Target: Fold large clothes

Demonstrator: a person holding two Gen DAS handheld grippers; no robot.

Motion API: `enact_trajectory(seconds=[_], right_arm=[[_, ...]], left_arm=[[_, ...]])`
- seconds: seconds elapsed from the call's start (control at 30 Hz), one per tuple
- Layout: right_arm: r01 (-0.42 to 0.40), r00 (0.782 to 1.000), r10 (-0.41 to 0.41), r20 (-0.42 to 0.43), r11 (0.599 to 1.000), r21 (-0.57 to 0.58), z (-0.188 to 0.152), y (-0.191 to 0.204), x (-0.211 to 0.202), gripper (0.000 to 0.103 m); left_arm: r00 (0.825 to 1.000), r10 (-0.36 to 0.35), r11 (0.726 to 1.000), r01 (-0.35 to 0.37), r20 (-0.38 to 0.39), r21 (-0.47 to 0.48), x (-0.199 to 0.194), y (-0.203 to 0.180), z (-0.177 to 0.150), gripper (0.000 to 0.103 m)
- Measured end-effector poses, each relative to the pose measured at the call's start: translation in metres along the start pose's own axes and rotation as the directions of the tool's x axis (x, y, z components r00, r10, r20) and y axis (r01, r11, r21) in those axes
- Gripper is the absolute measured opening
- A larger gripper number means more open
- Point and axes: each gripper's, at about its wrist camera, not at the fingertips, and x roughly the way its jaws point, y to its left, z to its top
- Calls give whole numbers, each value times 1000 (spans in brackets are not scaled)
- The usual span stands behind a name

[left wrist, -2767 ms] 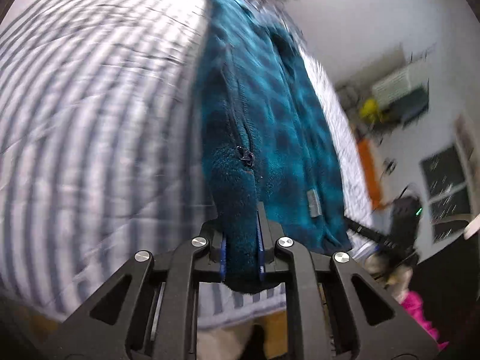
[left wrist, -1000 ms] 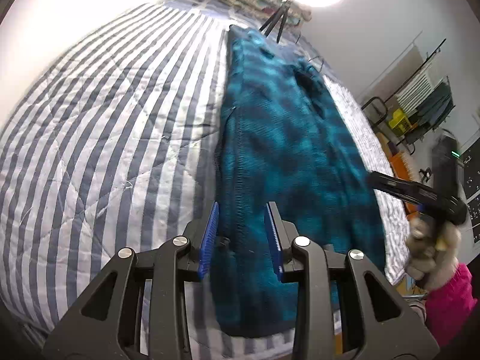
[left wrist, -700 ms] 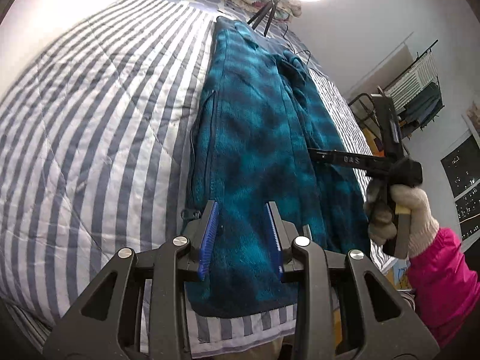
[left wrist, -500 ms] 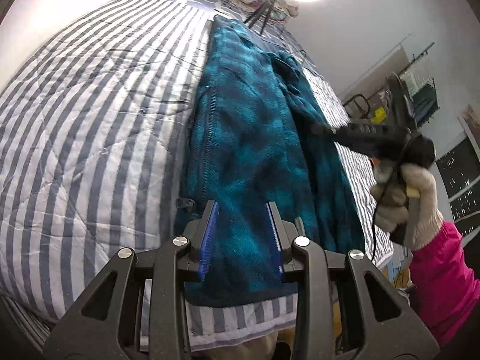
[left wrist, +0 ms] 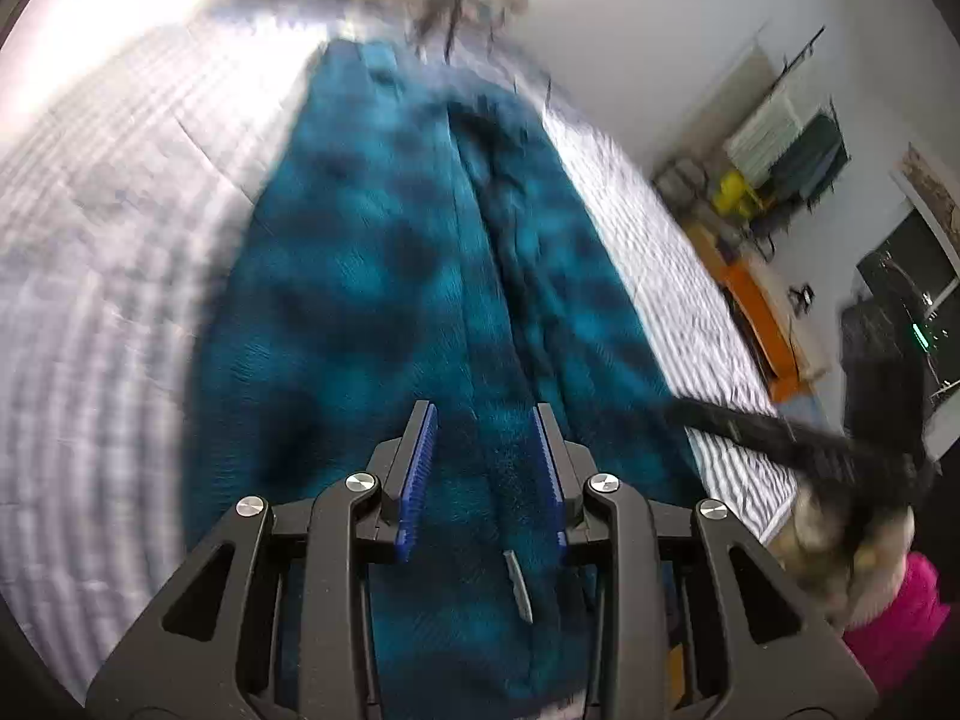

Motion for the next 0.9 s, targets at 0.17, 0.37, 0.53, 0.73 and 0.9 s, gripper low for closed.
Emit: enact_trajectory(seconds=[0.17,0.37,0.53,0.73,0.9], right_arm=[[-9,999,8,-38,999,-36,-45,12,26,28],[-45,999,46,6,997,-64,-51,16,-27,35],[46,998,-45,40,999,-23,-58,-14,-53,56],[-56,998,59,-12,989,134,-76,-54,-33,56],[-204,976,216,-34,955,217,-84,-61,-10,53]], left_arm=[[1000,19,997,-19,7,78,29,-15,-29,36],[1000,1,996,-1,0,93,-23,-17,-46,38],[992,74,996,-68,106,-57,-86,31,-59,67],[999,48,966,-46,0,-253,-72,86,-69,67],[998,-50,964,38,-37,-264,-58,86,-83,67]])
